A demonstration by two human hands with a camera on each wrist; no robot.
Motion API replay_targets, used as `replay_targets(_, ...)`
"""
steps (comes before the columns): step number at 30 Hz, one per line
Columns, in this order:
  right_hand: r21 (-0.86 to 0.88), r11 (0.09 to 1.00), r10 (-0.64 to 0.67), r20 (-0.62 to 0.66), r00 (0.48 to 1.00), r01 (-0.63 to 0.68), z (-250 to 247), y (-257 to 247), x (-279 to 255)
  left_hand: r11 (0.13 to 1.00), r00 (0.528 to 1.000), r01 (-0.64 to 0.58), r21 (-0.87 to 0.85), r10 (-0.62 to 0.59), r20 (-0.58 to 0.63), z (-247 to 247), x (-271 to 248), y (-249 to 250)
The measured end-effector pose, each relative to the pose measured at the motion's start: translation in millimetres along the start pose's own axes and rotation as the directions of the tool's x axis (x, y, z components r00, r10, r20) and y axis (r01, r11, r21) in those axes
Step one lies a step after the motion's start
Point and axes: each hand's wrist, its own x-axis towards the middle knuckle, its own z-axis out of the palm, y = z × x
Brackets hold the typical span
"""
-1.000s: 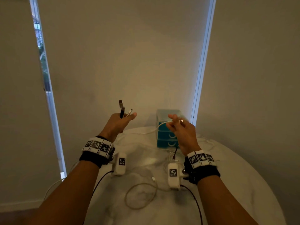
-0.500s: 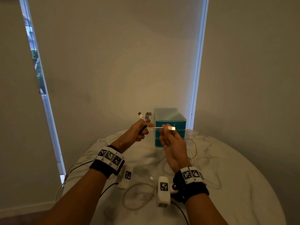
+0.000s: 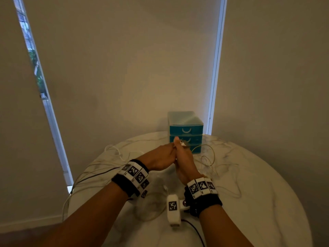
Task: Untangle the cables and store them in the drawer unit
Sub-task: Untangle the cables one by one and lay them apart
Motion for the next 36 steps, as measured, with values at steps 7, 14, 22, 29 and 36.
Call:
replay_targets(7,0.224,0.974,0.011,-0.162,0.987,0.026,2,7,4,0.996,0.992,0.054,0.066,-0.061,0.113,-24,-4,-16)
replay_targets(14,0.588,0.809,0.039,-0.044,0.998,-0.006,-10,6,4,0.933,0.914,0.282,0.222,-0.191,-0.359,-111,-7,-109)
replay_targets(22,0.462,0.884,-0.063,-0.020,0.998,0.066,-4,1,-2,0.577,0.826,0.526,0.625,-0.522,-0.214,-112,-24,-204)
replay_targets(29,0.348,0.929,-0.143,0.030,0.989,0.124,-4,-2,-8,0.497,0.795,0.594,0.632,-0.480,-0.370,-106,-31,-218)
replay_targets(36,0.367,0.920,-0.155,0.020,0.988,0.137,-6,-2,-10,0.439,0.826,0.555,0.706,-0.388,-0.408,-109,-30,-211)
